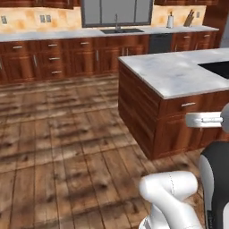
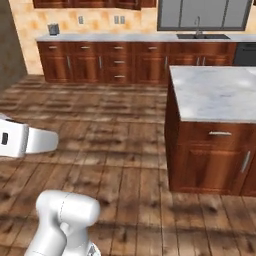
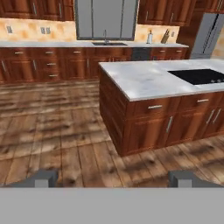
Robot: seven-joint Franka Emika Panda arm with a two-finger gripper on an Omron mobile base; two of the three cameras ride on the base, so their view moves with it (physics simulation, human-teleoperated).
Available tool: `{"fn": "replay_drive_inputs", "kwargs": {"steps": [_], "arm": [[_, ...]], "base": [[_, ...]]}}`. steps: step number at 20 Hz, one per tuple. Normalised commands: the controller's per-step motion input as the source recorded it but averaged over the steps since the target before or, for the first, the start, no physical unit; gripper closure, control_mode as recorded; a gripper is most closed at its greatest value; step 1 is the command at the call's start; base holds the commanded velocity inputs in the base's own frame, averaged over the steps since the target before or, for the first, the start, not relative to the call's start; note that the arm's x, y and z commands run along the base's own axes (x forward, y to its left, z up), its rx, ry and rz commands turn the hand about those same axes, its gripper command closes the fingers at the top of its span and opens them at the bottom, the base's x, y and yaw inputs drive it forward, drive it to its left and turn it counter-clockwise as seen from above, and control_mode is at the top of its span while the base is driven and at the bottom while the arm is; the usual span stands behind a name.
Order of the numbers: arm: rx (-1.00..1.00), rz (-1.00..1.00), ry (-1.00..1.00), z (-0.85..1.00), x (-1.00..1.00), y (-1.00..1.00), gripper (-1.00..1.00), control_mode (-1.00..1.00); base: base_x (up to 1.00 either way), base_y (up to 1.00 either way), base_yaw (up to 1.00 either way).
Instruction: Close all open cabinet doors.
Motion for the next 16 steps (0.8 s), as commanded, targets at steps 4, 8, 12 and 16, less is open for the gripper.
{"fn": "replay_drive_inputs", "kwargs": {"steps": [4, 8, 12, 16], "arm": [[0.0, 0.0, 0.0, 0.0, 0.0, 0.0, -1.0, 1.0], [0.0, 0.0, 0.0, 0.0, 0.0, 0.0, -1.0, 1.0], [0.0, 0.0, 0.0, 0.0, 0.0, 0.0, -1.0, 1.0], [0.0, 0.0, 0.0, 0.0, 0.0, 0.0, -1.0, 1.0]], "base": [[0.89, 1.0, -0.28], [1.0, 1.0, -0.26], [1.0, 1.0, -0.26], [1.0, 1.0, -0.25]]}}
